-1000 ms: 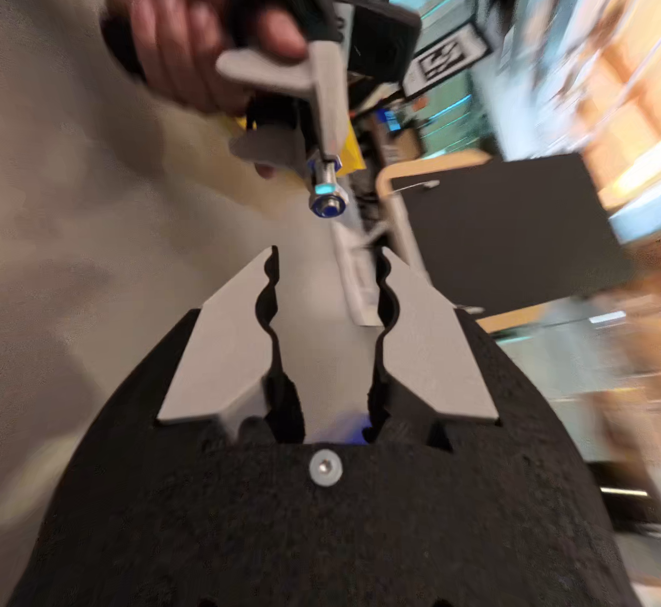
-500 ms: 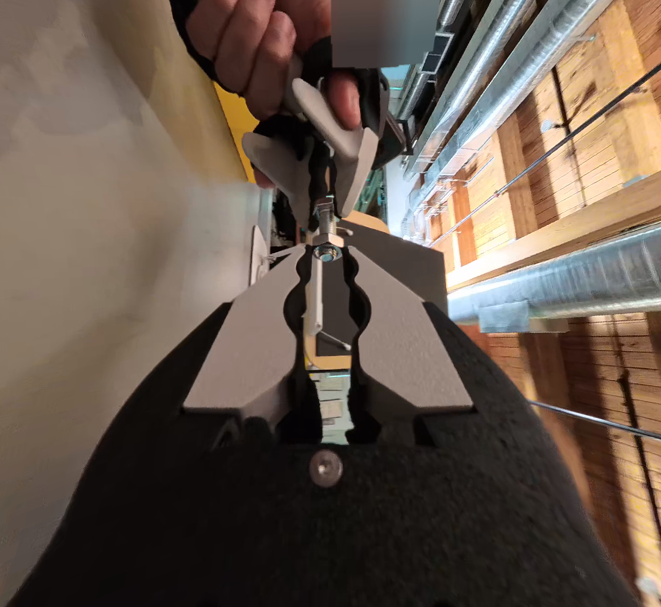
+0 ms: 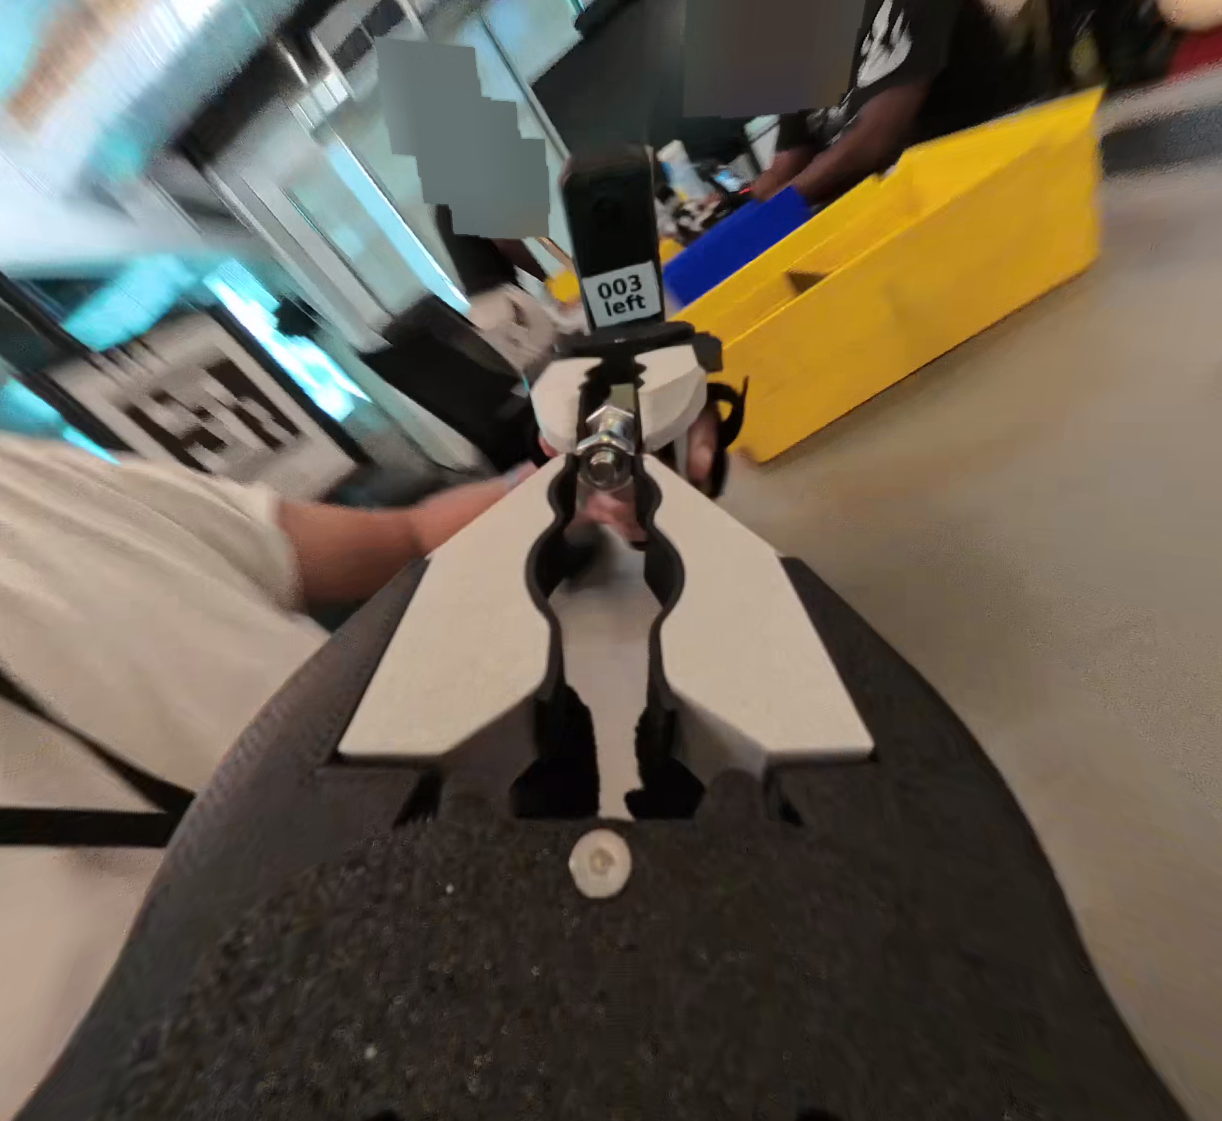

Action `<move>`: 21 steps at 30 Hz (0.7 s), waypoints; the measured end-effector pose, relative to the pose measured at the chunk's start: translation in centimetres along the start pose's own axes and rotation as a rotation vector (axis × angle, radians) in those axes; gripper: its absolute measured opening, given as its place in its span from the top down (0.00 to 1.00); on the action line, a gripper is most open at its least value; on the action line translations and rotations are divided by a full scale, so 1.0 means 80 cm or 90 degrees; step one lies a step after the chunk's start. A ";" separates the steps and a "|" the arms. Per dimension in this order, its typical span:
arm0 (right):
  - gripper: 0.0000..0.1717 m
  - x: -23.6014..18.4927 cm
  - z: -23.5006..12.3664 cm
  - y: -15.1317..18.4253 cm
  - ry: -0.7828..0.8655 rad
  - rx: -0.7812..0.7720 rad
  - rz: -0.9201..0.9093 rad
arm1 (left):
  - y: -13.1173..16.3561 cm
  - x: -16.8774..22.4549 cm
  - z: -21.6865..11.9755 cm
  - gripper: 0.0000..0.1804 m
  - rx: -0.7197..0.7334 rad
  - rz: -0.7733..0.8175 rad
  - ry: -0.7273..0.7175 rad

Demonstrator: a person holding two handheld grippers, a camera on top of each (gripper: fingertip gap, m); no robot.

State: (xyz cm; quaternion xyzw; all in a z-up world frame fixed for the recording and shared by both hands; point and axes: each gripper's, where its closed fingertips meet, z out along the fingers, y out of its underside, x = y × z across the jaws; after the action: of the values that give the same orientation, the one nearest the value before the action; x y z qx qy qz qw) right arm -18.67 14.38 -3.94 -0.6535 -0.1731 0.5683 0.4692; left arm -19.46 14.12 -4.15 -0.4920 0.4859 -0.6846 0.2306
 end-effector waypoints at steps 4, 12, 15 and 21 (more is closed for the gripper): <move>0.90 0.007 -0.002 0.002 -0.072 0.038 0.186 | 0.001 -0.006 0.002 0.90 -0.016 0.049 -0.054; 0.73 0.023 -0.009 0.006 0.103 -0.046 -0.180 | 0.005 -0.013 -0.001 0.90 -0.015 -0.015 -0.034; 0.71 0.028 -0.016 0.011 0.219 -0.127 -0.496 | 0.008 -0.009 0.000 0.90 -0.012 -0.079 0.010; 0.75 0.019 -0.021 0.024 0.452 -0.282 -1.319 | 0.020 -0.014 0.001 0.91 -0.028 -0.168 0.041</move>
State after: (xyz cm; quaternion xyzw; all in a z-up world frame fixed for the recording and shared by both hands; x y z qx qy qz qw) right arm -17.33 13.85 -6.52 -0.3880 -0.5877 -0.3595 0.6122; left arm -19.20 14.25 -6.09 -0.5345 0.4387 -0.7136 0.1120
